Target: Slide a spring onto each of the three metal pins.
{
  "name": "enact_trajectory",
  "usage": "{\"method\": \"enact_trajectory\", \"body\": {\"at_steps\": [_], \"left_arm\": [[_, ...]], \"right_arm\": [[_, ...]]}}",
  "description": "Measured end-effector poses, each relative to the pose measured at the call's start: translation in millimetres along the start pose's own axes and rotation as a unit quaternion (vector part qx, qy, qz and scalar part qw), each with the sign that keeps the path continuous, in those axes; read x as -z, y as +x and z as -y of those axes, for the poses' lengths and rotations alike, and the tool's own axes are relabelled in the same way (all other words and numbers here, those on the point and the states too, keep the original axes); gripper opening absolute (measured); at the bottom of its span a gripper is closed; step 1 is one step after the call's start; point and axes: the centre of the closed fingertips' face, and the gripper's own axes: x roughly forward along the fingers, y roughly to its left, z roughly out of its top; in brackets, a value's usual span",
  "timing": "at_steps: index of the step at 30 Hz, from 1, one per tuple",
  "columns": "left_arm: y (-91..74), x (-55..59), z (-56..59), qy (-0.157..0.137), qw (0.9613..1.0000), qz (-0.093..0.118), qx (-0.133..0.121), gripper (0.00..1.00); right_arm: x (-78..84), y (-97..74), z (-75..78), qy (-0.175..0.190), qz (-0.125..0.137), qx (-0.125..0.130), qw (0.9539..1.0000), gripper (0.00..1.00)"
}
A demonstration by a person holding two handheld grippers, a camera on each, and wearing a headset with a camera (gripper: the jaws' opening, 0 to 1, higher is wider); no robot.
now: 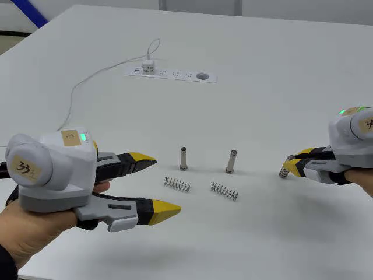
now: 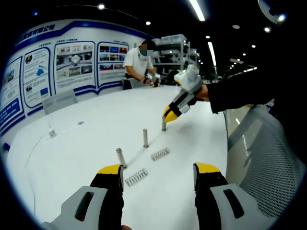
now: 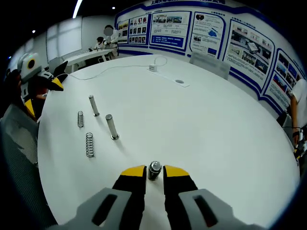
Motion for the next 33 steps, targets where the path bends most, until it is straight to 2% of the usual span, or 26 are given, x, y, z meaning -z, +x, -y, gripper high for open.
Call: {"method": "enact_trajectory", "body": {"at_steps": [10, 15, 22, 33], "left_arm": [[0.3, -1.9, -0.1, 0.002, 1.0000, 0.003, 0.001, 0.60], [1.4, -3.0, -0.2, 0.005, 1.0000, 0.005, 0.003, 0.60], [2.6, -1.9, 0.0, 0.007, 1.0000, 0.003, 0.006, 0.60], [2.2, -3.9, 0.2, 0.011, 0.9999, 0.005, 0.006, 0.59]], "right_arm": [[8.1, -13.2, -1.9, 0.007, 0.001, 0.006, 1.0000, 0.16], [13.0, -18.4, -11.5, 0.011, 0.000, 0.003, 0.9999, 0.17], [12.6, -18.9, -42.5, -0.004, 0.000, -0.024, 0.9997, 0.17], [2.1, -2.8, -81.7, -0.049, -0.004, -0.073, 0.9961, 0.17]]}}
